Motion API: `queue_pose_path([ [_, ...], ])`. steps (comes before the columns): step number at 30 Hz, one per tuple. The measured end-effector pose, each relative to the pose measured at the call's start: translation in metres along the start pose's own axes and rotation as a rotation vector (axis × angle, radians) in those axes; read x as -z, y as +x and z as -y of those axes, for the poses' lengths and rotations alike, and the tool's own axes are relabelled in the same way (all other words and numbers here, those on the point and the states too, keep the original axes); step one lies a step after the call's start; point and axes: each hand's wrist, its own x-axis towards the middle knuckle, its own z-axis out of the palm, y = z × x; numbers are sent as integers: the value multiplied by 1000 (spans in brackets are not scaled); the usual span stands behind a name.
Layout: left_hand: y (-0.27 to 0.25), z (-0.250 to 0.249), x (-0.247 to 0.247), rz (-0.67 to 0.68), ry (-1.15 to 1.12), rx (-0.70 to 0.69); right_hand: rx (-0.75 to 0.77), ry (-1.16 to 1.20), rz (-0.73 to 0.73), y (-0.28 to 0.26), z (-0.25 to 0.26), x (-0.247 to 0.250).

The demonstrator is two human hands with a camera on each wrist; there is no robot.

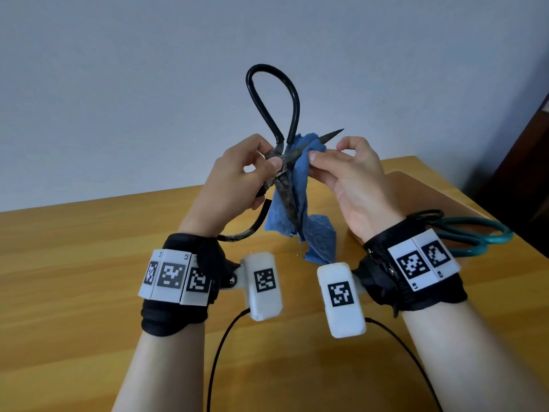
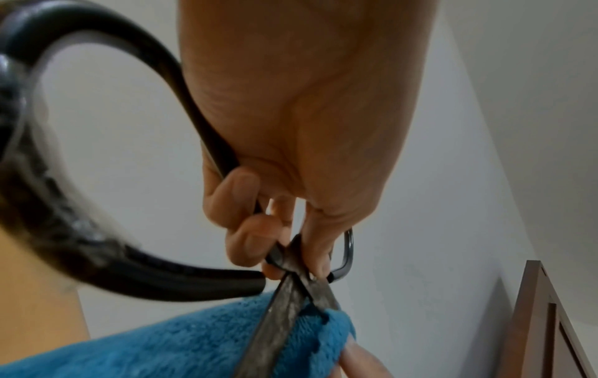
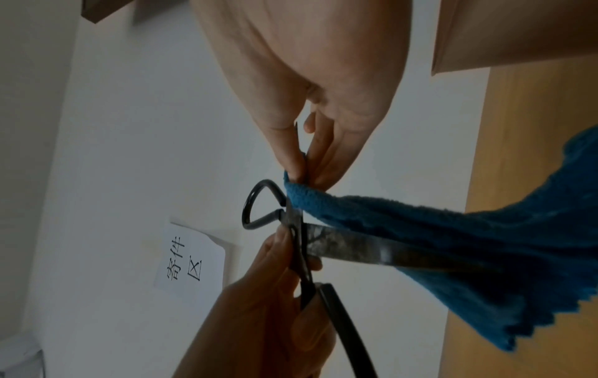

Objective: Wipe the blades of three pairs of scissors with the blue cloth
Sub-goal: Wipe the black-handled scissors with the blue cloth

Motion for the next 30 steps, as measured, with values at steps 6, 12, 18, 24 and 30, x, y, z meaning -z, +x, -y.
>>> queue_pose_path([
  [6, 0, -1, -2, 9, 20, -9, -17, -57, 34, -5, -5, -7],
  [12, -2, -1, 2, 35, -35, 13, 36, -9, -24, -3, 0, -3],
  [18, -2, 1, 7, 39, -8, 22, 98, 83, -147, 4, 1, 9],
  [24, -2, 2, 14, -88, -71, 21, 79, 57, -133, 10, -1, 17],
  [30, -2, 2, 12, -59, -53, 0, 38, -70, 52, 4, -10, 4],
])
